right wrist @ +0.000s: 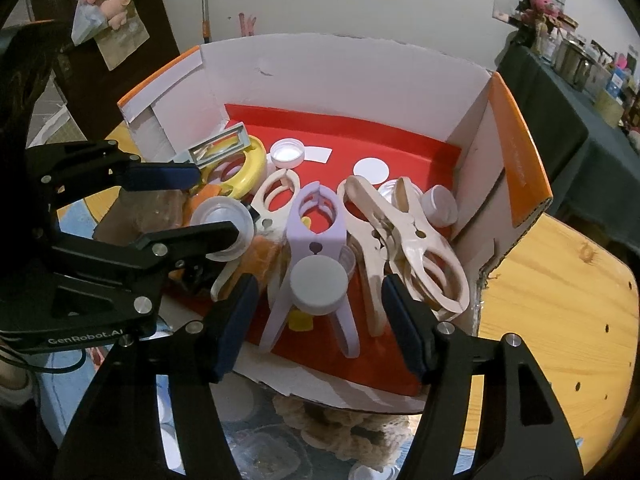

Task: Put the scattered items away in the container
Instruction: 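Open the left tool releasing the lid while the right tool releases the cap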

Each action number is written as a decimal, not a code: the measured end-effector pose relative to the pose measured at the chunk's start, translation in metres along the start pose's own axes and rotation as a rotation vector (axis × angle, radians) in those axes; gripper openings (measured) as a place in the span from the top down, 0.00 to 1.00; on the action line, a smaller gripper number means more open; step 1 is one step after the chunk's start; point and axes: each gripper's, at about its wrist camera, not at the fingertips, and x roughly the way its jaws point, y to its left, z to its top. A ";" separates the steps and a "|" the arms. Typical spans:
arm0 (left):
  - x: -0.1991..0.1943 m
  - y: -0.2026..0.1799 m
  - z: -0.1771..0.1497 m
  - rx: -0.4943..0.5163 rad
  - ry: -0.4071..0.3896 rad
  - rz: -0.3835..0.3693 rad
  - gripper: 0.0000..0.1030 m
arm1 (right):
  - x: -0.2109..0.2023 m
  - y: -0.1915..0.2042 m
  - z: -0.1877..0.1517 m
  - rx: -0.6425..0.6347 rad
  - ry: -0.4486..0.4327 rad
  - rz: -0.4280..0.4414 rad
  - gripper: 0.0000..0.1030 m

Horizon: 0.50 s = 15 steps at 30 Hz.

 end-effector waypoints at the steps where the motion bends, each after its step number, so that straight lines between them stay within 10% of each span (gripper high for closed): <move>1: 0.000 0.000 0.000 0.000 -0.001 0.000 0.47 | 0.000 0.000 0.000 0.000 -0.001 0.001 0.39; 15: -0.012 -0.003 0.002 0.004 -0.037 -0.001 0.38 | -0.019 0.001 -0.002 0.008 -0.049 0.014 0.33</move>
